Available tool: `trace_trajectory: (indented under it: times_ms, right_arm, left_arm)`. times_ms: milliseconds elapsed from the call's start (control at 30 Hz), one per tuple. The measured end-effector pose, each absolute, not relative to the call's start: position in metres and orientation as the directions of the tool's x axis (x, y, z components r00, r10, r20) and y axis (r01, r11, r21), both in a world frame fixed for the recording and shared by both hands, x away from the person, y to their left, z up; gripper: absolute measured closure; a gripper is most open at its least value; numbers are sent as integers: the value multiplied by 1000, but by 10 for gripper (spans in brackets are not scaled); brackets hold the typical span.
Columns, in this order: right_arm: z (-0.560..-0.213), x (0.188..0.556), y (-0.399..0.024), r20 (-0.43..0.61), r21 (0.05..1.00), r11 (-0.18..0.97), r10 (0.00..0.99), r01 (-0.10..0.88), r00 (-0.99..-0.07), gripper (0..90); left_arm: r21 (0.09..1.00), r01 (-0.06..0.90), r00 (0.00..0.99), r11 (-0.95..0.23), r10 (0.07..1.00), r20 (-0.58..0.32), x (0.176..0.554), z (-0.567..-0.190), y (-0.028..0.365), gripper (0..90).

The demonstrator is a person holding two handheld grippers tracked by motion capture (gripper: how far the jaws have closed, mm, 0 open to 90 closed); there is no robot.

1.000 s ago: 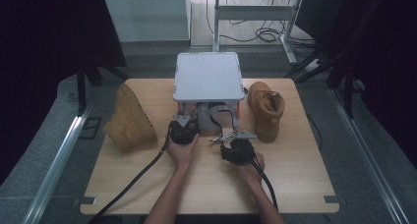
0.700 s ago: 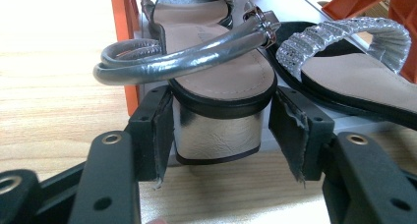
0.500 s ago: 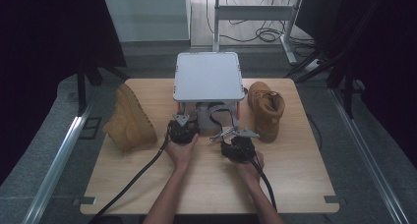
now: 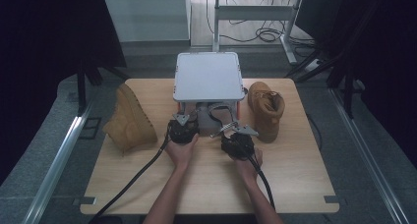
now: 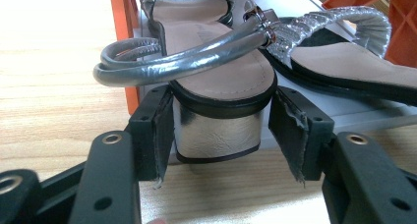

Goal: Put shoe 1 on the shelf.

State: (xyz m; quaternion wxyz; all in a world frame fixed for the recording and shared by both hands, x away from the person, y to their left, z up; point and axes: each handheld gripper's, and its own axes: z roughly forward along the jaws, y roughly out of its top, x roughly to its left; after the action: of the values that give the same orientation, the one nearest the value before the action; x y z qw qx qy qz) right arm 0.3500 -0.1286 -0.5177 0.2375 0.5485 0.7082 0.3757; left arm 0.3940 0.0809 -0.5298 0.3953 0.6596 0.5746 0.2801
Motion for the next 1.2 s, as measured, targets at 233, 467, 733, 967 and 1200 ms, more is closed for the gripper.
trace_trajectory:
  times_ms: [233,467,733,967,1200]
  right_arm:
    - [-519,355,-123,83,800,94,961,593,-264,405]
    - [-521,360,-118,80,808,80,967,584,-243,407]
    - [-521,371,-113,81,809,65,972,584,-220,408]
    - [-522,382,-108,68,813,67,976,579,-209,409]
    - [-521,390,-106,74,816,57,977,575,-202,409]
  left_arm:
    - [843,537,185,-28,979,-85,394,-530,81,437]
    - [843,537,188,-31,978,-84,394,-530,82,438]
    - [844,535,190,-32,978,-83,394,-530,82,438]
    - [844,535,189,-31,978,-85,394,-530,82,438]
    - [844,536,189,-31,978,-85,394,-530,82,438]
